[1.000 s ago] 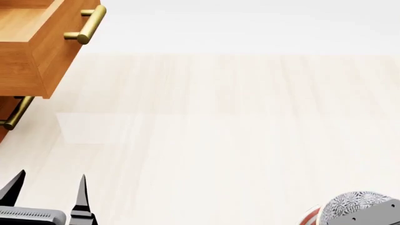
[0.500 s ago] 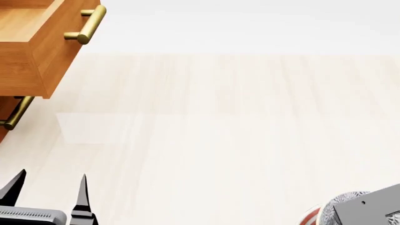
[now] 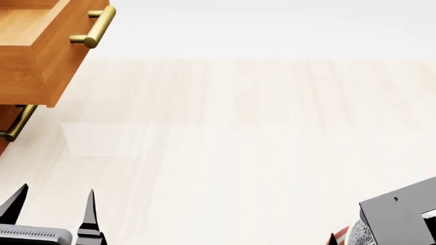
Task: Put the bowl on the plate.
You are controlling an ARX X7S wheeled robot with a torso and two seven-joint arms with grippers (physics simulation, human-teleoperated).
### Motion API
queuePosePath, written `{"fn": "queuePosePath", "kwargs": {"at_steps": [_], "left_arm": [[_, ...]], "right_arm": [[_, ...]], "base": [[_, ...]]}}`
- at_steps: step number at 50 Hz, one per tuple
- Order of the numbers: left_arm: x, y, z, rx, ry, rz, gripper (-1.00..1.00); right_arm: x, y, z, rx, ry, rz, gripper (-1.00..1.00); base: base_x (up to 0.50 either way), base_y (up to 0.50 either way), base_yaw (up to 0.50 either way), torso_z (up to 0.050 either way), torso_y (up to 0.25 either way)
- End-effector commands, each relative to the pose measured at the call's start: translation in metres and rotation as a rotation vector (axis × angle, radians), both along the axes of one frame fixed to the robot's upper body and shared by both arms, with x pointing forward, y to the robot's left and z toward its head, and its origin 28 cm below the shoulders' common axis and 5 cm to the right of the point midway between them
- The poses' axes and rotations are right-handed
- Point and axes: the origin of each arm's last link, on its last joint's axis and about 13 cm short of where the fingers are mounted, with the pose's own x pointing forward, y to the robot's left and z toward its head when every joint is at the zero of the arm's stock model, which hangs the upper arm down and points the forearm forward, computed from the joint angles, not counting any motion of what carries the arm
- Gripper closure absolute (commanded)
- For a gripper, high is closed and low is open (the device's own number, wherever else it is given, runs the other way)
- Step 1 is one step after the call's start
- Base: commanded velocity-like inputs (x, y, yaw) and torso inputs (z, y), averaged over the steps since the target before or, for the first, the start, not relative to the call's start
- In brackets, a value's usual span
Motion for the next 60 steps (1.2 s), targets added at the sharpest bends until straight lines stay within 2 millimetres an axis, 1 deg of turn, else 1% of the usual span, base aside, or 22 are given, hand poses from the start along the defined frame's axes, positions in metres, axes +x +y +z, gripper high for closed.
{"fn": "queuePosePath", "kwargs": {"at_steps": [1,29,60], "left_arm": [[0.000,0.000,0.000,0.000,0.000,-0.002,-1.00],[0.001,0.000,0.000,0.001,-0.004,-0.002,-1.00],[0.000,-0.001,0.001,0.006,-0.005,-0.004,-1.00]], "right_arm": [[-0.001,0.006,0.011,0.011,-0.062,0.022,-1.00],[-0.001,0.013,0.033,0.002,-0.234,0.032,-1.00],[-0.004,0.016,0.039,-0.064,-0.385,0.074,-1.00]], "base": [[0.00,0.00,0.00,0.000,0.000],[0.00,0.00,0.00,0.000,0.000],[0.00,0.00,0.00,0.000,0.000]]}}
